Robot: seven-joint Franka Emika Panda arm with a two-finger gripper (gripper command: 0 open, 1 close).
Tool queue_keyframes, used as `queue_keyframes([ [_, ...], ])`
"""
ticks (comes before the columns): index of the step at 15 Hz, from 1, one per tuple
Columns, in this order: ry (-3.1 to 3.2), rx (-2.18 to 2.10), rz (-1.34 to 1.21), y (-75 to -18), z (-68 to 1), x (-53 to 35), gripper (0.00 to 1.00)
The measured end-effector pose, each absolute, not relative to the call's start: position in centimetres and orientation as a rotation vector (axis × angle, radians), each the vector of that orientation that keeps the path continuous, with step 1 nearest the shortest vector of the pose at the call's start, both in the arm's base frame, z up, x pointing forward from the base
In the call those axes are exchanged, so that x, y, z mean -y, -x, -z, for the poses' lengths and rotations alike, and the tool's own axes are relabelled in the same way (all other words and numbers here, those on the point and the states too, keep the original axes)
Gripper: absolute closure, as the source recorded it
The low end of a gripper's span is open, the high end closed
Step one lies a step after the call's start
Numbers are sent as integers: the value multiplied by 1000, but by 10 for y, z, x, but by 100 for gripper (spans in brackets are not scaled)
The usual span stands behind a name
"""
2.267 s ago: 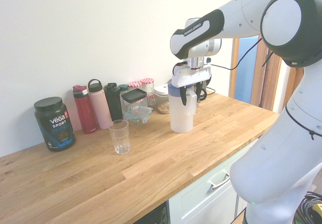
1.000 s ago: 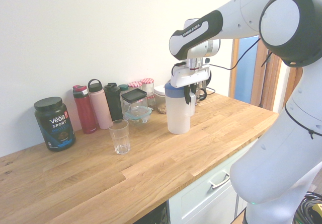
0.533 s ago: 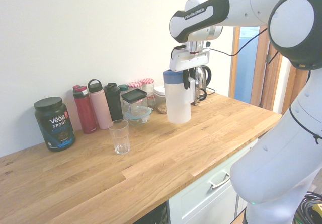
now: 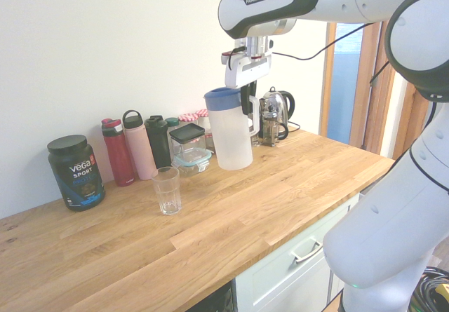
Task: Pour me some water
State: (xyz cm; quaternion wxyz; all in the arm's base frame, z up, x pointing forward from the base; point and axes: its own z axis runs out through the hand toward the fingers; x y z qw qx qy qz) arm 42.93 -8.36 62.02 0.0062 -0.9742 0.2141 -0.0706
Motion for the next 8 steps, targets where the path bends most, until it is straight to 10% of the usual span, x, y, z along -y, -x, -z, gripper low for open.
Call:
queue_keyframes([
  [8, 3304, 16, 96, -434, -616, -27, 100],
])
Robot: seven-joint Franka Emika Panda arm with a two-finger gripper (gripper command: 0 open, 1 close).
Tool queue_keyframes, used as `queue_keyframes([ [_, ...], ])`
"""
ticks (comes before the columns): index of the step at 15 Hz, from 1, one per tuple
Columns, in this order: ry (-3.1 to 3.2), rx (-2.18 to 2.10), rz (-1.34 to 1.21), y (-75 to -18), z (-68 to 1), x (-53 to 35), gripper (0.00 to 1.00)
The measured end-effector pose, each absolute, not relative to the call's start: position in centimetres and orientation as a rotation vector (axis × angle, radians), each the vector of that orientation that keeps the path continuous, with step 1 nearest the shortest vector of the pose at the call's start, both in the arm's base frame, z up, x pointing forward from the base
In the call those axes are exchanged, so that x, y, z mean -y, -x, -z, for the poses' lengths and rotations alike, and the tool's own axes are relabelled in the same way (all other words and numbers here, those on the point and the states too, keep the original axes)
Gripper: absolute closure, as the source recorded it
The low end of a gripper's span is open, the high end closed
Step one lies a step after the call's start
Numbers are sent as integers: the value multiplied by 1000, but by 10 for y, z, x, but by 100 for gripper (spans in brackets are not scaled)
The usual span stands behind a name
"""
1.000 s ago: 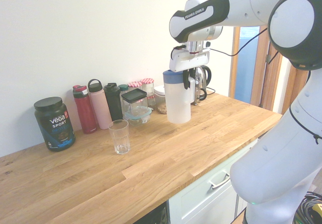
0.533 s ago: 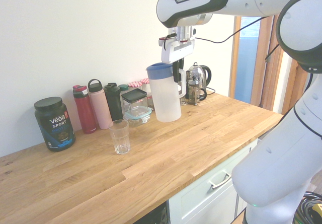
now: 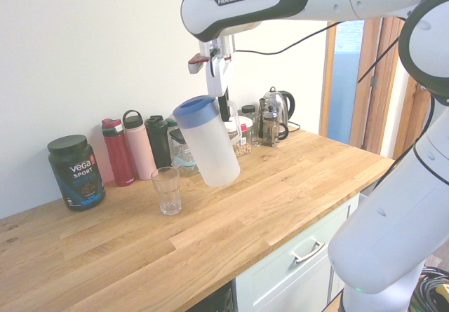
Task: Pour me some water
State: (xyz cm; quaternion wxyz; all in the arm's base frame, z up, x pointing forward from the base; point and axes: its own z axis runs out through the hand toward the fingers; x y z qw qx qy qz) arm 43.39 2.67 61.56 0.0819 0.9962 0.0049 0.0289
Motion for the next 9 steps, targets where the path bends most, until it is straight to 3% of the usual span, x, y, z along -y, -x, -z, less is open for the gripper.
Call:
queue_keyframes([
  [9, -2571, -308, 201, -484, -566, -88, 100],
])
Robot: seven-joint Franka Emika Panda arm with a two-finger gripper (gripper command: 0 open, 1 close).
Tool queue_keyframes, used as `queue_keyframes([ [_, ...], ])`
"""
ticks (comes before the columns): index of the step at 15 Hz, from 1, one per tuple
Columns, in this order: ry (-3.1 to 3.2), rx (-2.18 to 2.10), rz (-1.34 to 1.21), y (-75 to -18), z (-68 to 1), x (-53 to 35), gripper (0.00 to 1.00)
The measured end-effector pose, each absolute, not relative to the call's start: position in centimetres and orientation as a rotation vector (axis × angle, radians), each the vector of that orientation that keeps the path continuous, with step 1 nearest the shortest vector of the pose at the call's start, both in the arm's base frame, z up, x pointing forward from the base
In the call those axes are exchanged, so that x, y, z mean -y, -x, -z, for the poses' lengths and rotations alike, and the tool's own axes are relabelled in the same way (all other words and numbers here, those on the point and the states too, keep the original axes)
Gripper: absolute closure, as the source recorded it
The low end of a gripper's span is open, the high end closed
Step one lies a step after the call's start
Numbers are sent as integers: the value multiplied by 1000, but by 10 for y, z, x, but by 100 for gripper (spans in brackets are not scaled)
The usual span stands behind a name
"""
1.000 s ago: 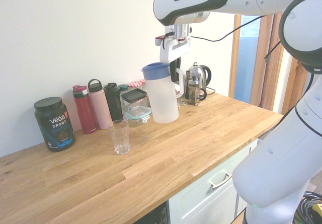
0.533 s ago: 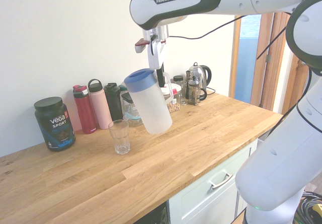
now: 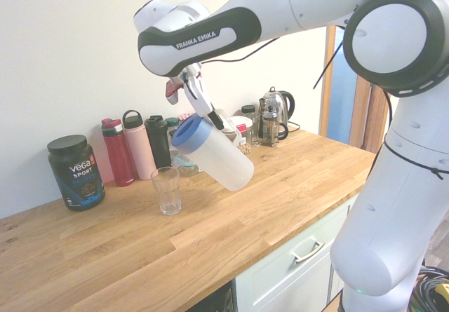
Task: Pour me some water
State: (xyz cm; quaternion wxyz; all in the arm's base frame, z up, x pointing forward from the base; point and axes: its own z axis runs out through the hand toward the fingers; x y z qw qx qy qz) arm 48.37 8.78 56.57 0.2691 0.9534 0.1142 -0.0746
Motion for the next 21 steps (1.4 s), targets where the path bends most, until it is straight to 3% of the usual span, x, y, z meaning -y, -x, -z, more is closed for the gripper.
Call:
queue_keyframes([
  [13, -2299, -356, 237, -522, -510, -129, 100],
  [21, -2240, -371, 227, -520, -512, -151, 100],
])
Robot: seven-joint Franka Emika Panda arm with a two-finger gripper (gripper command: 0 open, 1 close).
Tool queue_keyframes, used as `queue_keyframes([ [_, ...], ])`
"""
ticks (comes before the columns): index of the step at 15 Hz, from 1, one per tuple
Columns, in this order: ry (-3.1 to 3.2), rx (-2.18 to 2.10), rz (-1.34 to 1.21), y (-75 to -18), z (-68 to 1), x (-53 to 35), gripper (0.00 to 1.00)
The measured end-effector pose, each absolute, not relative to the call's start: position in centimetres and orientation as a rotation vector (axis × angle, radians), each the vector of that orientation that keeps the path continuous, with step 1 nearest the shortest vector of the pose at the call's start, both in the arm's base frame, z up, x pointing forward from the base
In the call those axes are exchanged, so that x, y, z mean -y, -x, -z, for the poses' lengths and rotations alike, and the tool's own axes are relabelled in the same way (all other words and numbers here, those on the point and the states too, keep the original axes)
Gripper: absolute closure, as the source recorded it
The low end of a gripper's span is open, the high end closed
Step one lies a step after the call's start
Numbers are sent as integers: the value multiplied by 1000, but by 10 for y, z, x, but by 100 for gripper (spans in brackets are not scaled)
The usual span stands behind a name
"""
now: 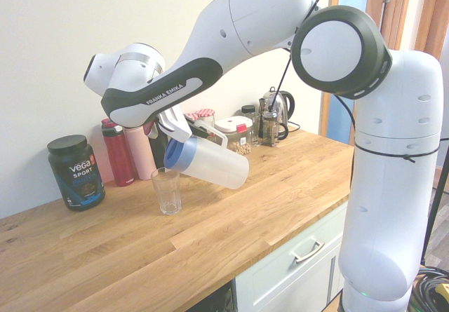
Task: Pour me some water
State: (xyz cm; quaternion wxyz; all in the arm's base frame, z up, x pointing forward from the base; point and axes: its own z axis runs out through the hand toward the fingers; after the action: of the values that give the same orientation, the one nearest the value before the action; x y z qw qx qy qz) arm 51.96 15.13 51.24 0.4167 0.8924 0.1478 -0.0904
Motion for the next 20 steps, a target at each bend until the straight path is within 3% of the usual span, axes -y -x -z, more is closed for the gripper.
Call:
queue_keyframes([
  [7, -2244, -352, 218, -518, -516, -151, 100],
  [12, -2477, -293, 114, -492, -570, -138, 100],
  [17, -2806, -145, 45, -433, -649, -51, 100],
  [20, -2945, 41, -4, -414, -661, 1, 100],
])
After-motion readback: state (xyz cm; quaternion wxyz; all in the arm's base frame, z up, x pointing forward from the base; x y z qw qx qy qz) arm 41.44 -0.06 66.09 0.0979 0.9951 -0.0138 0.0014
